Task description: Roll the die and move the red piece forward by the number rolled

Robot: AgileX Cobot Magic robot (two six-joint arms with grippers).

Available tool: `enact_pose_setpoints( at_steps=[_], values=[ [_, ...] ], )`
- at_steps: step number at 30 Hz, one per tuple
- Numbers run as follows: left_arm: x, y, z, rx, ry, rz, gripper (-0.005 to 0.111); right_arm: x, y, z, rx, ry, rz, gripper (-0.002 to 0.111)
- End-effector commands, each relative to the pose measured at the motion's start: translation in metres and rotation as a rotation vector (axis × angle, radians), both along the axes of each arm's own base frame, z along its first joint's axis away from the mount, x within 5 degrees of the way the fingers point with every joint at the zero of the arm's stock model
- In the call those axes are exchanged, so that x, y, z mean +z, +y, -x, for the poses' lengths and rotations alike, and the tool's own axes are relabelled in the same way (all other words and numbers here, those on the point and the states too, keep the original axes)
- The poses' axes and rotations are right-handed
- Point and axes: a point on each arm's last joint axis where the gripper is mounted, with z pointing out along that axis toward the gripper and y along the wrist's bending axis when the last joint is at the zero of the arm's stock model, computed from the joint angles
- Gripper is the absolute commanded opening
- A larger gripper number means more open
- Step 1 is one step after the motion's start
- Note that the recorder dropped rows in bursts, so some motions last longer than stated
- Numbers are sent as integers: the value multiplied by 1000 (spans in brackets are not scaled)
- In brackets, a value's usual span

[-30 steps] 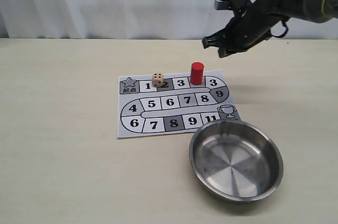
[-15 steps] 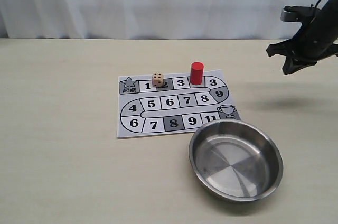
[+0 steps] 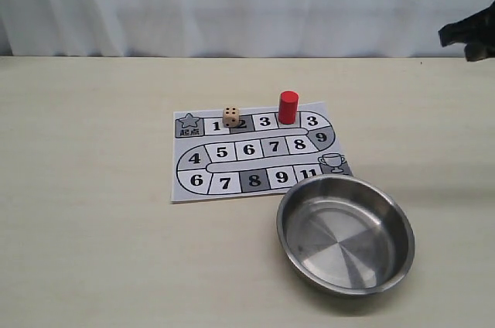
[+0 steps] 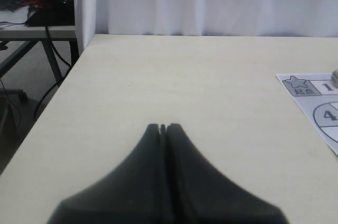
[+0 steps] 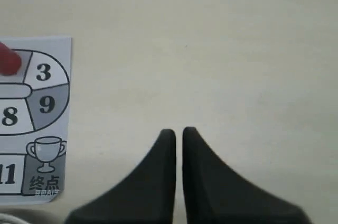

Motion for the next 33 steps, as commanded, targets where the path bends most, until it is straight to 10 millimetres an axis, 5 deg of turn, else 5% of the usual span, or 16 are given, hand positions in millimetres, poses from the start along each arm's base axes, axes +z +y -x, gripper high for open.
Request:
enact_pose_setpoints(
  at_steps=[1, 8, 15, 23, 28, 33],
  values=[
    [3, 0, 0, -8, -18, -2, 0, 42, 3, 49, -5, -144, 21, 4],
    [3, 0, 0, -8, -18, -2, 0, 96, 12, 144, -7, -385, 42, 4],
    [3, 0, 0, -8, -18, -2, 0, 117, 25, 239, 1, -584, -2, 4],
    [3, 0, 0, -8, -18, -2, 0, 119, 35, 337, 29, -670, 8, 4],
    [3, 0, 0, -8, -18, -2, 0, 109, 43, 404, 45, -871, 13, 4],
    [3, 0, 0, -8, -18, -2, 0, 96, 46, 437, 45, -1034, 27, 4]
  ],
)
